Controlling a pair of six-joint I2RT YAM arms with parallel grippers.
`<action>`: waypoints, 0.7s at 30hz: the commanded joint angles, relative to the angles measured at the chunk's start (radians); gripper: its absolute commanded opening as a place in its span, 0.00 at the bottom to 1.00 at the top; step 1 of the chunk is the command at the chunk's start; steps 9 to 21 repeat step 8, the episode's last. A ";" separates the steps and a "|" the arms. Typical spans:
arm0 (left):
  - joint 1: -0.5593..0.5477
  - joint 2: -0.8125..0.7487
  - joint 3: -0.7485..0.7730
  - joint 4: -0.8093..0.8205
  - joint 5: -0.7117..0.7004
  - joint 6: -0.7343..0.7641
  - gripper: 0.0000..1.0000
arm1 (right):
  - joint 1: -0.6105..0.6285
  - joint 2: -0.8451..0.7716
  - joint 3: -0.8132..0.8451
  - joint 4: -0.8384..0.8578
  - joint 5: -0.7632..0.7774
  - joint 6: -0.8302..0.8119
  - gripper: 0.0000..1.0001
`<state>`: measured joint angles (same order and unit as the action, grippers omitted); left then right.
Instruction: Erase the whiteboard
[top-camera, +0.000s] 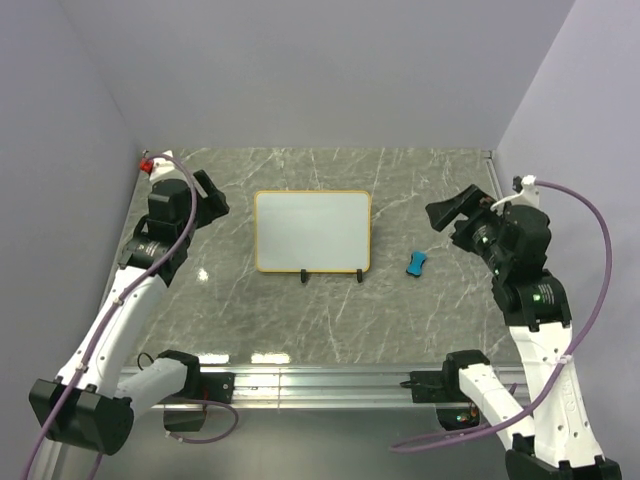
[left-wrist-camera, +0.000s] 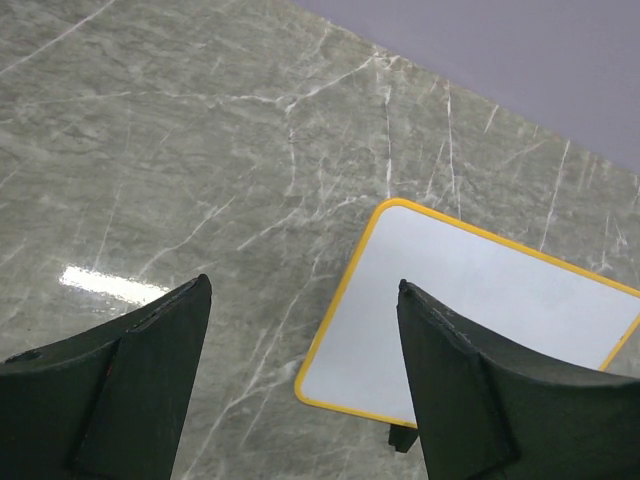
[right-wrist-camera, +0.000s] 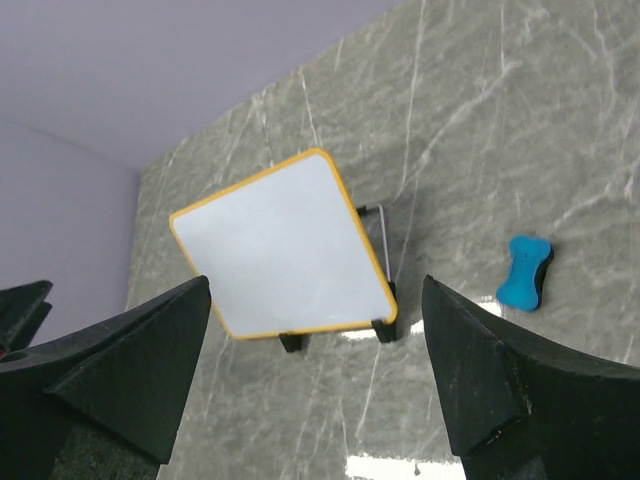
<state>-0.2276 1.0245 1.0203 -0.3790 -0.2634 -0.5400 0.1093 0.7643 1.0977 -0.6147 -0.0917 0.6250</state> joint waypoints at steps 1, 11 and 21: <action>0.005 -0.035 -0.009 0.060 0.018 -0.031 0.80 | 0.009 -0.051 -0.047 0.015 -0.009 0.024 0.93; 0.004 -0.014 0.030 0.034 -0.025 0.011 0.81 | 0.020 -0.210 -0.160 -0.014 -0.011 0.027 0.89; 0.004 -0.014 0.030 0.034 -0.025 0.011 0.81 | 0.020 -0.210 -0.160 -0.014 -0.011 0.027 0.89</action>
